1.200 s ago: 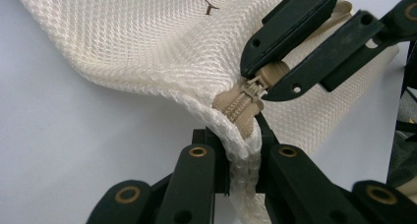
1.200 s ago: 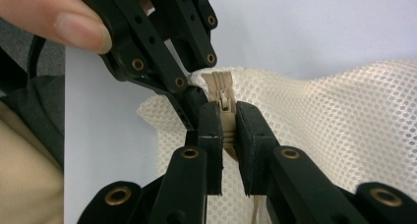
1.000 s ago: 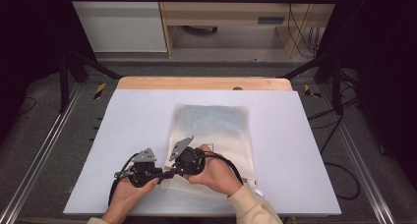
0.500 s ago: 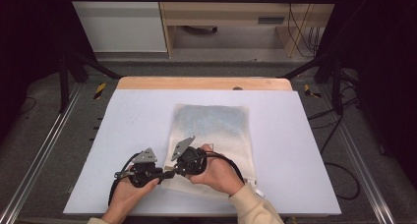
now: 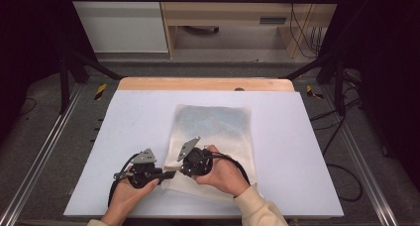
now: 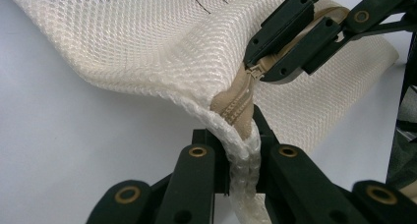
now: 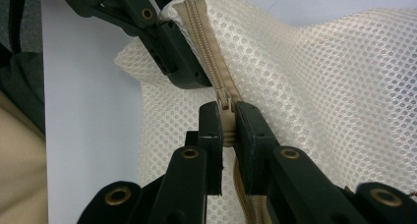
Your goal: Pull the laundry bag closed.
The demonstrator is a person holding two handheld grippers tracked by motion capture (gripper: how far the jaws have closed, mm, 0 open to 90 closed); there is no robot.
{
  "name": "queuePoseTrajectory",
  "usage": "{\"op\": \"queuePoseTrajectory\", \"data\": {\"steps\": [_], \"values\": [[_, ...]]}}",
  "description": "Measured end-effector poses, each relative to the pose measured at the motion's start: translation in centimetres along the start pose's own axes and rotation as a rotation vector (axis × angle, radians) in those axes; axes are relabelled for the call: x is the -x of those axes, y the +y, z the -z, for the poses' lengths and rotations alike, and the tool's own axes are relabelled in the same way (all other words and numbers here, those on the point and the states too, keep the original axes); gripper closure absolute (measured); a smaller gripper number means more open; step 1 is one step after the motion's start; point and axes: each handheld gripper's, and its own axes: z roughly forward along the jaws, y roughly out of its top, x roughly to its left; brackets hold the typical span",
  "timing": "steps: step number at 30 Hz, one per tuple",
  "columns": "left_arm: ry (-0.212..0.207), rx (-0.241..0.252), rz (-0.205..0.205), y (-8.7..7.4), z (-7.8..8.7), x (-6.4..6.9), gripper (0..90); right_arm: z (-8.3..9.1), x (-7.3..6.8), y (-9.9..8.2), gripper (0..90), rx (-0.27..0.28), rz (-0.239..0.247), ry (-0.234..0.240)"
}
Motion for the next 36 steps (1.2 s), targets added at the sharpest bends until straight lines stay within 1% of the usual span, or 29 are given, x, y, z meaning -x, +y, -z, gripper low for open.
{"op": "queuePoseTrajectory", "data": {"steps": [10,17,21,27,29,32,36], "values": [[-0.008,-0.005,0.0,-0.03,-0.06,0.03,83.9,0.07,-0.05,-0.03,82.1,-0.003,0.001,0.004],[-0.012,-0.004,0.002,-0.03,-0.09,0.1,83.9,0.14,-0.11,-0.1,82.0,0.001,-0.008,0.007],[-0.009,-0.005,-0.001,-0.04,-0.1,0.11,83.8,0.15,-0.11,-0.11,82.1,0.003,-0.002,0.01],[-0.009,-0.002,-0.003,-0.01,-0.09,0.16,83.8,0.32,-0.16,-0.18,82.0,0.003,-0.005,0.009],[-0.012,-0.001,-0.002,-0.02,-0.07,0.15,83.8,0.44,-0.09,-0.34,82.1,-0.005,-0.004,0.002],[-0.013,-0.003,-0.007,-0.01,-0.1,0.19,83.8,0.49,-0.07,-0.49,82.0,-0.002,-0.008,0.007],[-0.02,-0.001,-0.008,0.02,-0.12,0.29,83.7,0.73,-0.07,-0.66,82.1,-0.002,-0.01,0.0]]}}
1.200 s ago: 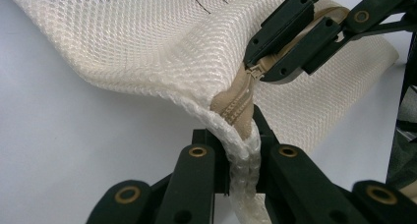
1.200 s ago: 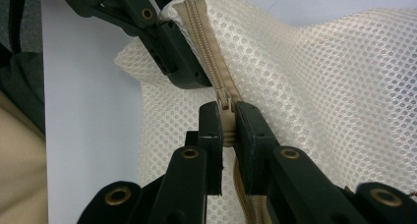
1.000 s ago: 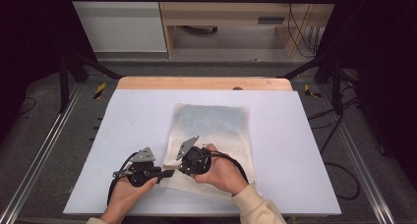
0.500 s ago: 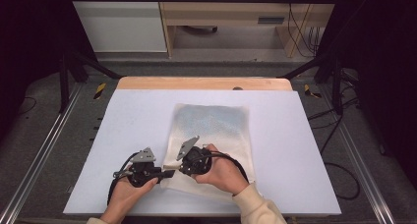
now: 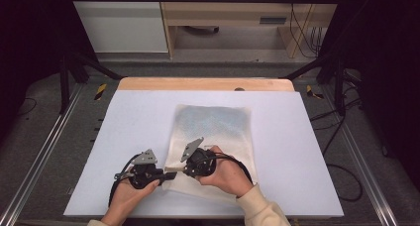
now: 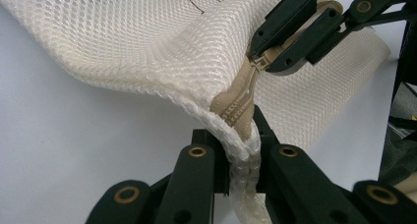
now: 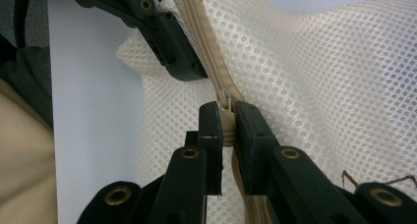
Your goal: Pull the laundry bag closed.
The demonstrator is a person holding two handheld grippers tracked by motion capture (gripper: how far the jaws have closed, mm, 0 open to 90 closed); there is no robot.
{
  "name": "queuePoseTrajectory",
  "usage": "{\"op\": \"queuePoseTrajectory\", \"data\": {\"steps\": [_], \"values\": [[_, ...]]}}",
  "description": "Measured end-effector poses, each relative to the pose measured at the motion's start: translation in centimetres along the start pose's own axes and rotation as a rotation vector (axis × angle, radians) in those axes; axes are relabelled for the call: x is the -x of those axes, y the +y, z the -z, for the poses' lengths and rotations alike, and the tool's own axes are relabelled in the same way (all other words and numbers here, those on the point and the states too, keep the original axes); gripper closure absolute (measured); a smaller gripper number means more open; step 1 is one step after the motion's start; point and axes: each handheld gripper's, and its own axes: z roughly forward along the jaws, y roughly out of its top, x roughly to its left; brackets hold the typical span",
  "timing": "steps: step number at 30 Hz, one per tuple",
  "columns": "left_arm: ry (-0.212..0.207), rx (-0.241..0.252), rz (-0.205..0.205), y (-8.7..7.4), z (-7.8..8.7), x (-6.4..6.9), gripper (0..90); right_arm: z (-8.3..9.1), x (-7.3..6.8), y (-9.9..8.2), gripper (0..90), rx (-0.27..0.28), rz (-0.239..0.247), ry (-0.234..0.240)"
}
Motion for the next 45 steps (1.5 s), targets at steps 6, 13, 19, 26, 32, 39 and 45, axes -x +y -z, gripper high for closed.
{"op": "queuePoseTrajectory", "data": {"steps": [6,13,19,26,32,39,45], "values": [[-0.005,-0.001,-0.005,0.0,-0.1,0.1,83.7,0.4,0.1,-0.3,82.0,-0.001,-0.007,-0.008],[-0.013,0.002,-0.014,0.1,-0.2,0.5,83.7,0.9,-0.1,-0.8,82.0,0.005,-0.019,-0.016],[-0.015,0.008,-0.018,0.1,-0.2,0.5,83.7,1.2,-0.2,-1.0,82.0,0.02,-0.021,-0.019],[-0.011,0.022,-0.018,0.1,-0.1,0.7,83.7,1.5,-0.1,-1.1,82.0,0.031,-0.027,-0.02],[-0.015,0.029,-0.016,0.1,-0.2,0.7,83.7,2.0,-0.1,-1.4,82.1,0.037,-0.036,-0.019],[-0.017,0.031,-0.011,-0.1,-0.4,0.8,83.7,2.3,0.2,-2.3,82.0,0.039,-0.063,-0.024],[-0.016,0.034,-0.007,0.0,-0.3,0.7,83.7,2.7,0.2,-2.7,82.0,0.053,-0.074,-0.028]]}}
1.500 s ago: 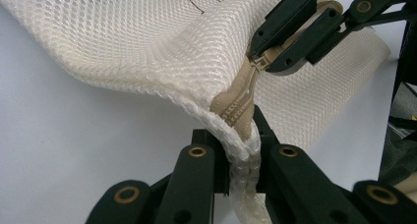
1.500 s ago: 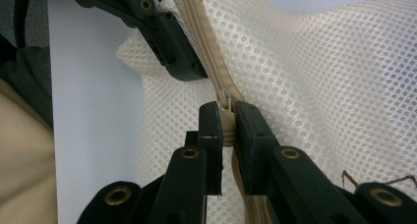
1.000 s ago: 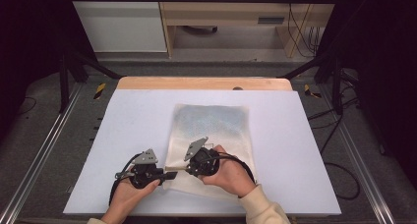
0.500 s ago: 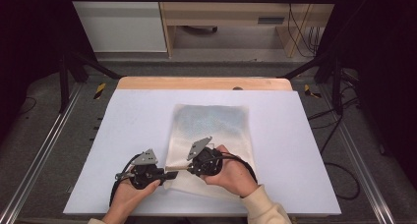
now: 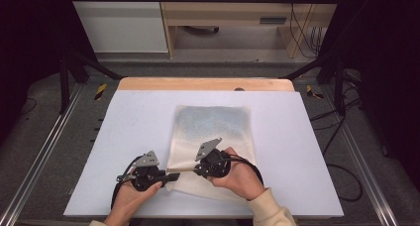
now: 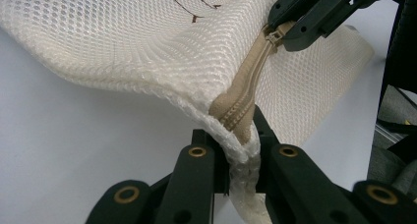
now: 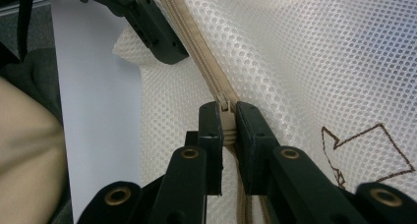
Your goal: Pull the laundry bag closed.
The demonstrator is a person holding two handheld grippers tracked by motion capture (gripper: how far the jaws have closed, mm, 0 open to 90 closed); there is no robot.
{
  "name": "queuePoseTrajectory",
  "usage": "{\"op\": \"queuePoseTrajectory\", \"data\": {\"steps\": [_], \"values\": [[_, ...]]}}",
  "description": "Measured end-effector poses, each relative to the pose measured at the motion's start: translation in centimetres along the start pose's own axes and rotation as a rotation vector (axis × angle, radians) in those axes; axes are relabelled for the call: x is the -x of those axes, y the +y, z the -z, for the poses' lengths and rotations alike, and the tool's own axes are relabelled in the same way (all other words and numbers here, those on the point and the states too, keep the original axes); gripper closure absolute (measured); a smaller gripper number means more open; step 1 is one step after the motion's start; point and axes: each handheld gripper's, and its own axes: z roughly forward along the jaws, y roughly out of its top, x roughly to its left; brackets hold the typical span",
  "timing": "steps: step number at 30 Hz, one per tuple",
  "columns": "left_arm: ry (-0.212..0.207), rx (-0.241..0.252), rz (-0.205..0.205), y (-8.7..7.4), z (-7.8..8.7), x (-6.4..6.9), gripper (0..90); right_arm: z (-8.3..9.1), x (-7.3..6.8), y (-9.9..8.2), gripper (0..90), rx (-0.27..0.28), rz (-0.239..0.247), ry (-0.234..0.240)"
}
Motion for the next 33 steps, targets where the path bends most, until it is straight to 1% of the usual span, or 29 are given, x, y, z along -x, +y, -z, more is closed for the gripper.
{"op": "queuePoseTrajectory", "data": {"steps": [2,5,9,12,17,19,28,33], "values": [[0.001,-0.001,-0.005,0.03,0.0,-0.02,83.7,0.26,0.12,-0.19,82.1,-0.007,0.0,-0.01],[0.004,0.0,-0.007,0.02,0.05,-0.05,83.8,0.42,0.18,-0.32,82.1,-0.002,-0.006,-0.014],[0.004,-0.001,-0.009,0.02,0.06,0.05,83.7,0.34,0.15,-0.47,82.0,-0.006,-0.011,-0.02],[0.004,0.002,-0.006,-0.02,0.13,-0.04,83.7,0.39,0.1,-0.44,82.1,0.0,-0.003,-0.02],[0.013,0.002,-0.01,-0.02,0.14,0.08,83.8,0.4,-0.18,-0.4,82.1,-0.003,0.003,-0.033],[0.014,0.002,-0.013,0.02,0.14,0.09,83.8,0.43,-0.18,-0.46,82.0,-0.002,-0.002,-0.035],[0.016,0.007,-0.017,0.04,0.07,0.14,83.8,0.53,-0.02,-0.52,82.1,0.003,0.006,-0.031],[0.016,0.008,-0.018,0.02,0.06,0.18,83.8,0.65,0.03,-0.58,82.1,0.001,-0.001,-0.034]]}}
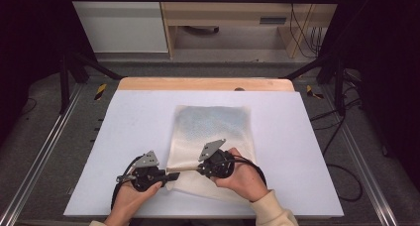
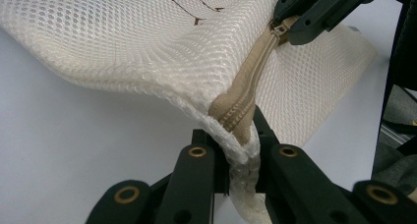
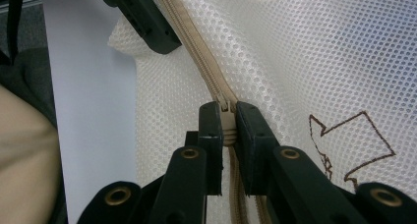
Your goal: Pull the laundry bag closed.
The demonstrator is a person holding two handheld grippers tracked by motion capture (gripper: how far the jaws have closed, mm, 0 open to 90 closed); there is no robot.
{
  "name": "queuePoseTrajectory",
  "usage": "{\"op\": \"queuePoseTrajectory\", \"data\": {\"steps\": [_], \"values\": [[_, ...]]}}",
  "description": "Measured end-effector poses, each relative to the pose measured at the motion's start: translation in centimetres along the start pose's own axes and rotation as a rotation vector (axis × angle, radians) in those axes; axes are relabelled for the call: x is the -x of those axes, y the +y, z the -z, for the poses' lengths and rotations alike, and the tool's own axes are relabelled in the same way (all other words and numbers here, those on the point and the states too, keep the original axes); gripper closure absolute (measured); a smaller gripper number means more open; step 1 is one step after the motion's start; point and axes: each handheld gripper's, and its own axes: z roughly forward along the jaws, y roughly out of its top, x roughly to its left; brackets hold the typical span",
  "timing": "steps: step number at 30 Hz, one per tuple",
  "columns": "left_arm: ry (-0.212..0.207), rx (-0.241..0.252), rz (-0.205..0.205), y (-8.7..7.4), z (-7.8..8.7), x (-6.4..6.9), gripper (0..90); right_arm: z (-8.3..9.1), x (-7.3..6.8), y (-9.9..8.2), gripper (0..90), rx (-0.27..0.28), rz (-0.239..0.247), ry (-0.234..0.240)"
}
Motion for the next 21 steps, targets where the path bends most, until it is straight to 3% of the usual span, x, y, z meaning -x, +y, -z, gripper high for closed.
{"op": "queuePoseTrajectory", "data": {"steps": [21], "values": [[-0.007,-0.013,-0.025,0.1,-0.6,0.8,83.8,1.1,0.1,-1.1,82.0,0.007,-0.02,-0.021]]}}
